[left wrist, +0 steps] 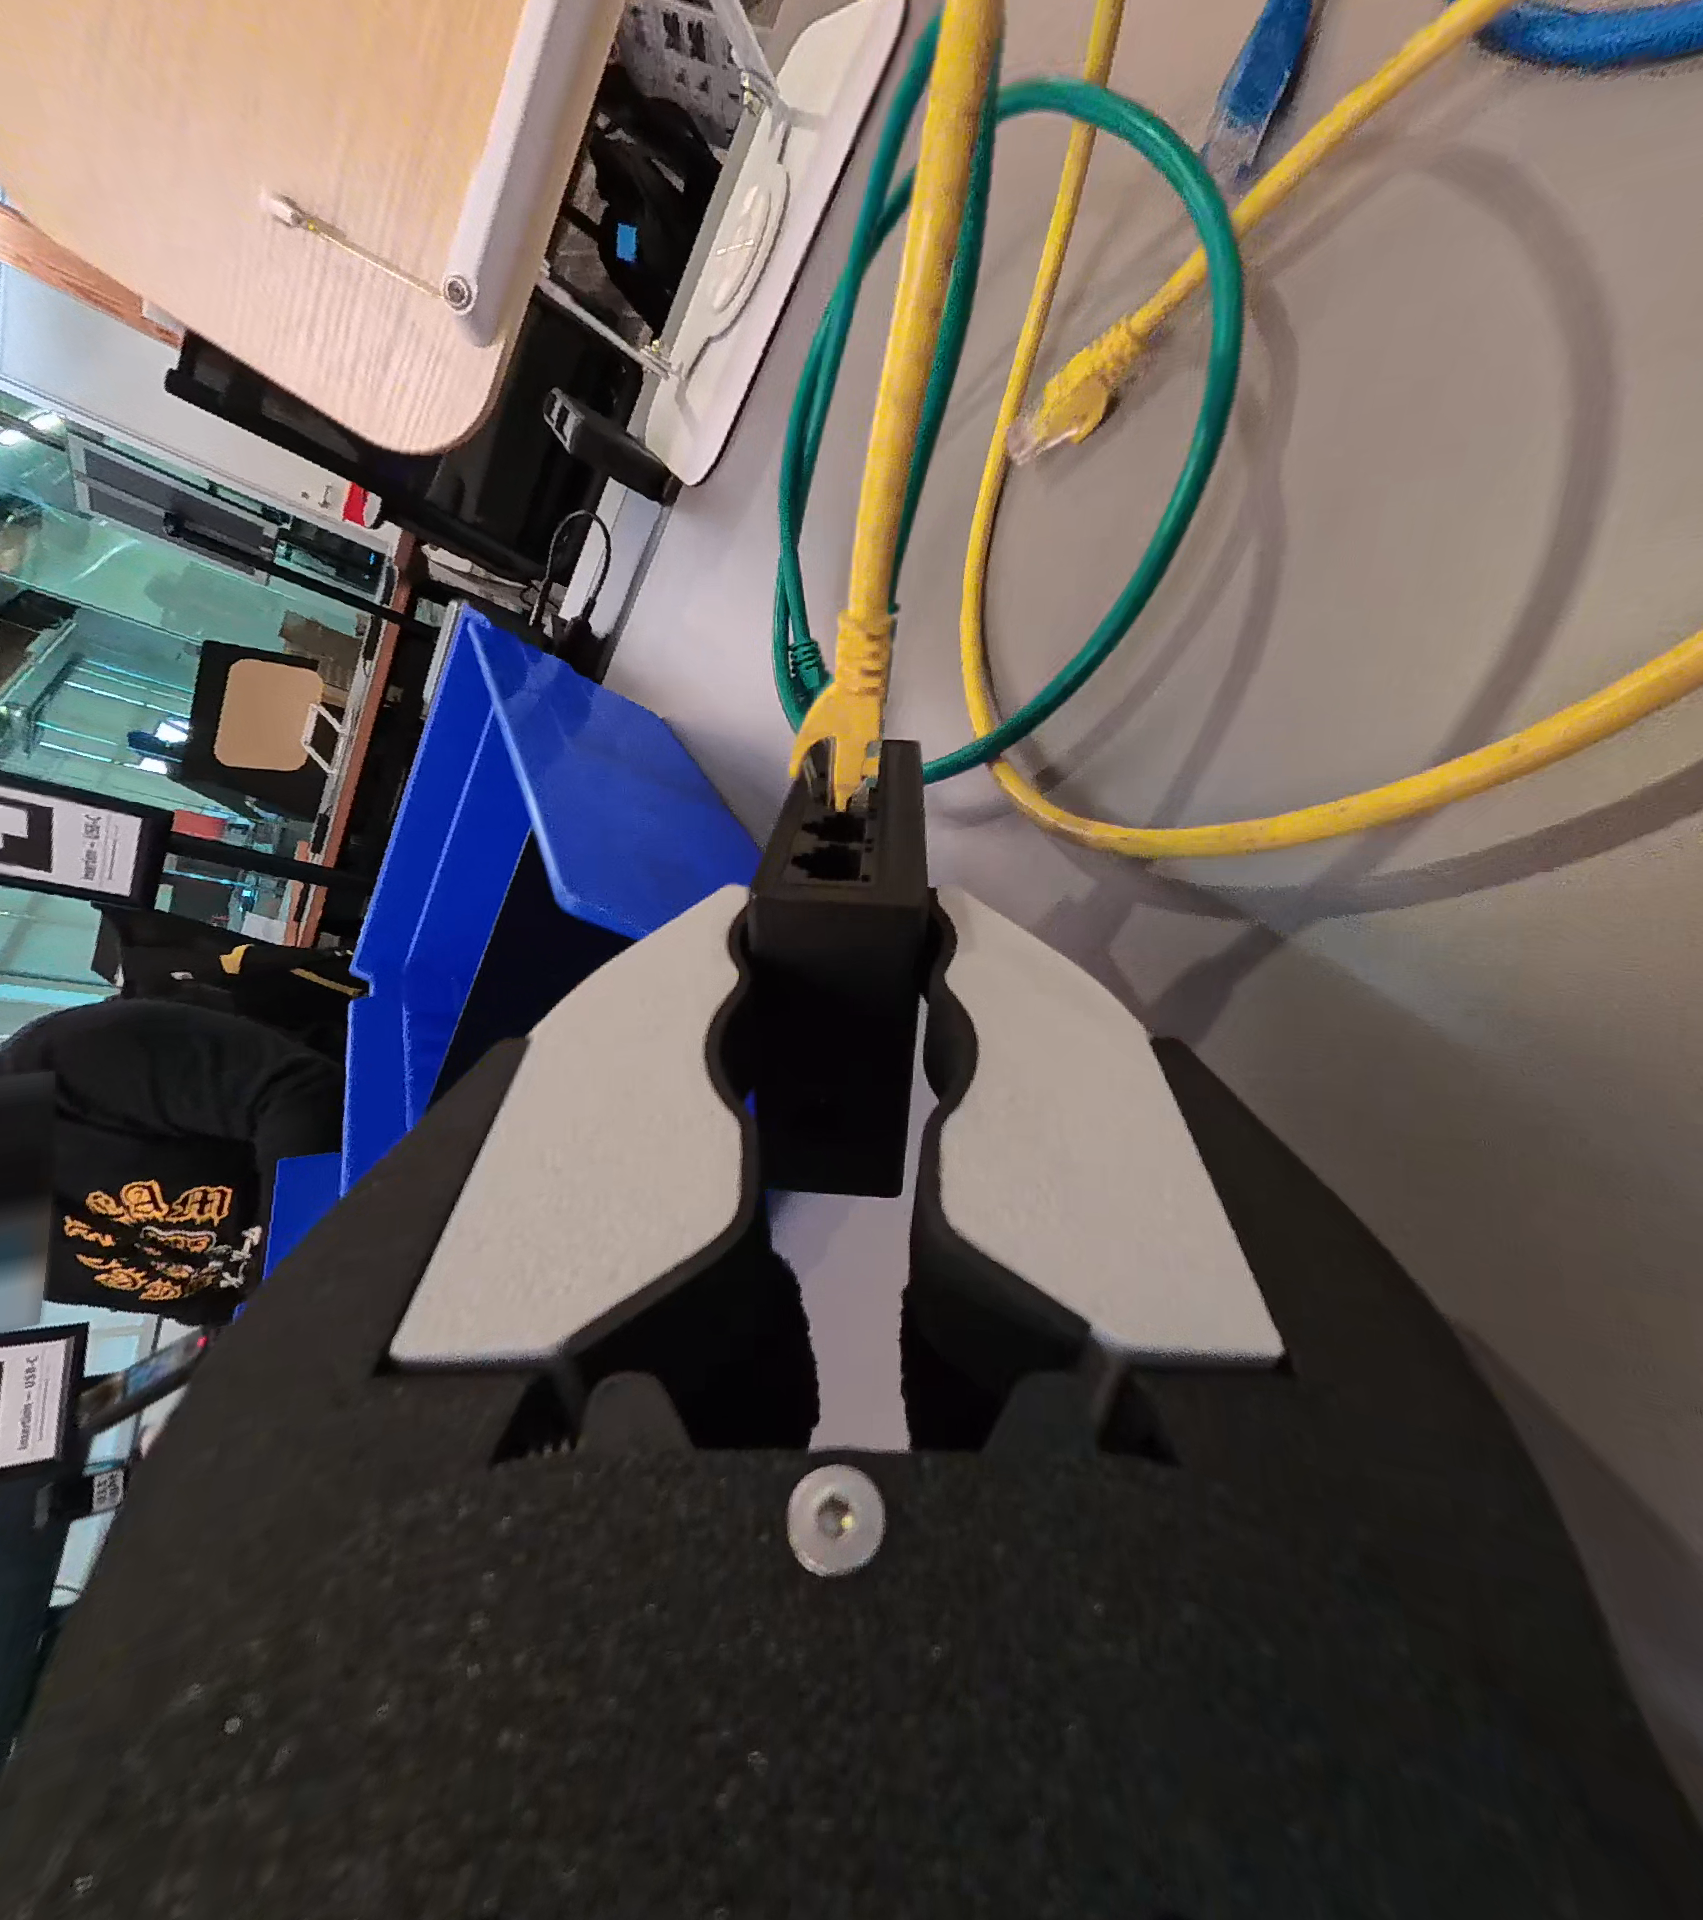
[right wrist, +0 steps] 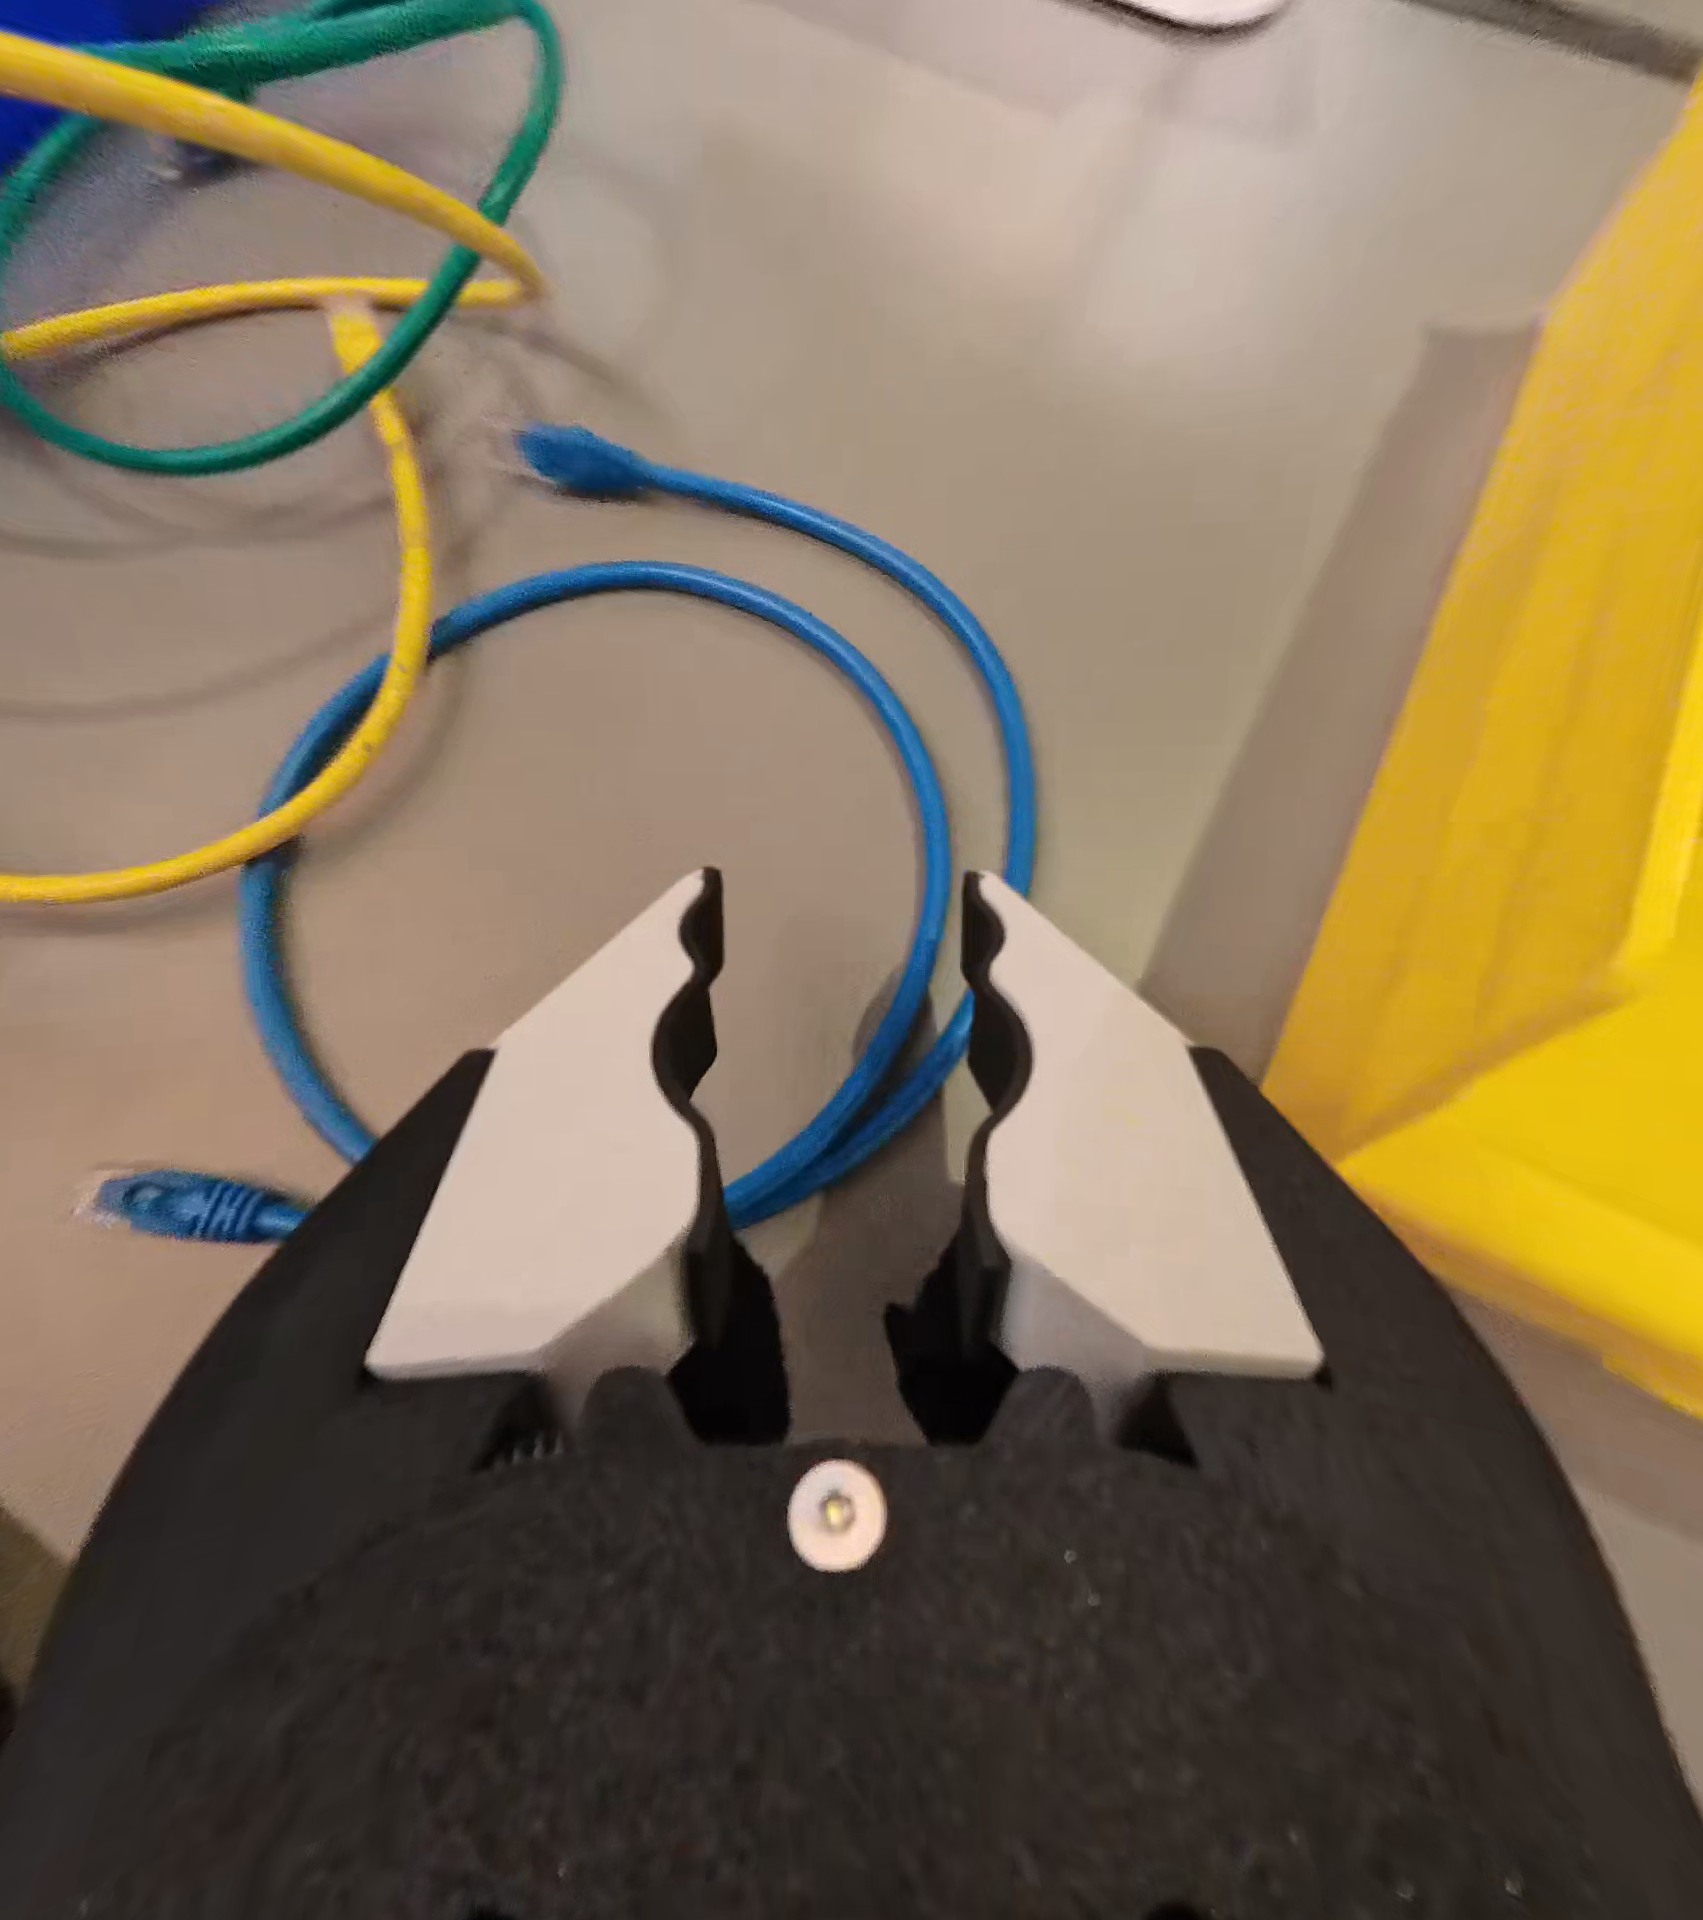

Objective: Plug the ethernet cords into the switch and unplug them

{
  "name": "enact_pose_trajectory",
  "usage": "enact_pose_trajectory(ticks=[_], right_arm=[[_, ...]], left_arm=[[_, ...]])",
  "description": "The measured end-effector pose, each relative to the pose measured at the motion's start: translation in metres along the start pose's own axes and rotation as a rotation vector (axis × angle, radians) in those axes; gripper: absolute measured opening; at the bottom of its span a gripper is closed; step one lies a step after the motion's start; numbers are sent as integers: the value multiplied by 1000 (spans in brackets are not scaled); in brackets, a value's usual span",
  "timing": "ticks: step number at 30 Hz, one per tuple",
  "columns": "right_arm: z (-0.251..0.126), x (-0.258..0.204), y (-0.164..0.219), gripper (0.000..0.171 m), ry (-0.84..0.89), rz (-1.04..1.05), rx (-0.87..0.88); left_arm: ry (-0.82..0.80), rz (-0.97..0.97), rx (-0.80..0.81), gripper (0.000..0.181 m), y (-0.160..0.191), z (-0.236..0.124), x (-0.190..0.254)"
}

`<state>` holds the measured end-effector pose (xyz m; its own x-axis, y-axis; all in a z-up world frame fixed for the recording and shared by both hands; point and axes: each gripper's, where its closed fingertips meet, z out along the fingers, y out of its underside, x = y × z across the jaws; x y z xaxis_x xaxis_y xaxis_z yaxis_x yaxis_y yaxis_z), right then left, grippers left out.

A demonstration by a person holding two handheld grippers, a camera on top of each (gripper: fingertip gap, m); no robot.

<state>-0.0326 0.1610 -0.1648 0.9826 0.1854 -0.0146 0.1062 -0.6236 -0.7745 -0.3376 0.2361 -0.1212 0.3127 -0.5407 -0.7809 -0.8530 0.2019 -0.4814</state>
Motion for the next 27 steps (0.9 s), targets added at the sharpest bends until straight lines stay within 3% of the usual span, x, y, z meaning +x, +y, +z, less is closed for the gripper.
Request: enact_pose_trajectory(ticks=[6, 10, 14, 21, 27], right_arm=[[17, 29, 22, 44, 119, 92, -66], [19, 28, 21, 11, 110, 26, -58], [10, 32, 19, 11, 152, -84, -117], [-72, 54, -44, 10, 386, -262, 66], [-166, 82, -95, 10, 465, -184, 243]], left_arm=[[10, 30, 12, 27, -7, 0, 5], [22, 28, 6, 27, -5, 2, 8], [16, 26, 7, 27, -5, 1, 6], [3, 15, 5, 27, -2, 0, 1], [13, 15, 7, 27, -3, 0, 3]])
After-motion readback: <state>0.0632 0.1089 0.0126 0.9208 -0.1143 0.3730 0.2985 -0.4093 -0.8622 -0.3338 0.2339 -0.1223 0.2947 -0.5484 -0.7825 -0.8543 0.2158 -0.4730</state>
